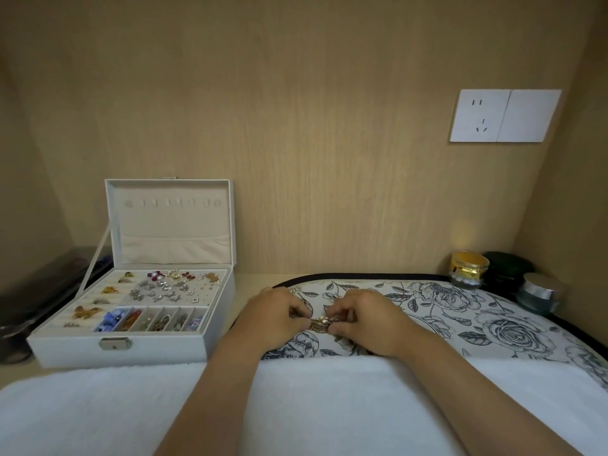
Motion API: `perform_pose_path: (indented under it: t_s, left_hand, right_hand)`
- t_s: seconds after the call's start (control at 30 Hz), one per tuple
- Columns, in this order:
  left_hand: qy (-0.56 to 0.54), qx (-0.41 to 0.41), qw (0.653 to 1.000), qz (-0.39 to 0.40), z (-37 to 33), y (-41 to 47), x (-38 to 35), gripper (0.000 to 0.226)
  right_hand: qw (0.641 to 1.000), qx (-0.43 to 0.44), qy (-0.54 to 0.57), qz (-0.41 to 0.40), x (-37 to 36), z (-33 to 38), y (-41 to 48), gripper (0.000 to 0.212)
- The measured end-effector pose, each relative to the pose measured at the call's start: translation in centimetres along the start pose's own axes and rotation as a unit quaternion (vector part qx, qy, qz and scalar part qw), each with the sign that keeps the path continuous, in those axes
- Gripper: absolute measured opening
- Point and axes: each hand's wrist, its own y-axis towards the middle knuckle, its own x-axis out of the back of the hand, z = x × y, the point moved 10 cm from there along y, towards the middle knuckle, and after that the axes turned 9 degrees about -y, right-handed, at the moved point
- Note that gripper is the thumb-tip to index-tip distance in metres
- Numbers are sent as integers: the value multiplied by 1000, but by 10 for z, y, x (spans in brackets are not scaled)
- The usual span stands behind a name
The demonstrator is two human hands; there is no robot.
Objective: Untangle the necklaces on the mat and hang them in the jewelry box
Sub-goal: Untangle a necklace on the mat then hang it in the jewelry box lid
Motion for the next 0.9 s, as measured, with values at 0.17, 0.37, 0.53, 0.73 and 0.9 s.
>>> perform_pose_path:
  t_s: [0.17, 0.37, 0.53, 0.73, 0.9]
  left_hand:
    - [-22, -70, 996, -40, -28, 5, -6, 20]
    - [-10, -125, 992, 24, -52, 9, -46, 16]
    - [-24, -65, 997, -16, -25, 24, -34, 20]
    - [5, -101, 995, -24, -55, 42, -44, 24]
    - [20, -159, 984, 72, -86, 49, -82, 29]
  right_hand:
    - [977, -125, 134, -105, 55, -64, -16, 20]
    - [987, -146, 61, -19, 40, -83, -25, 11]
    - [986, -149, 76, 20, 31, -85, -28, 10]
    - [983, -149, 53, 93, 32, -95, -33, 9]
    - [981, -179, 8, 74, 35, -101, -34, 4]
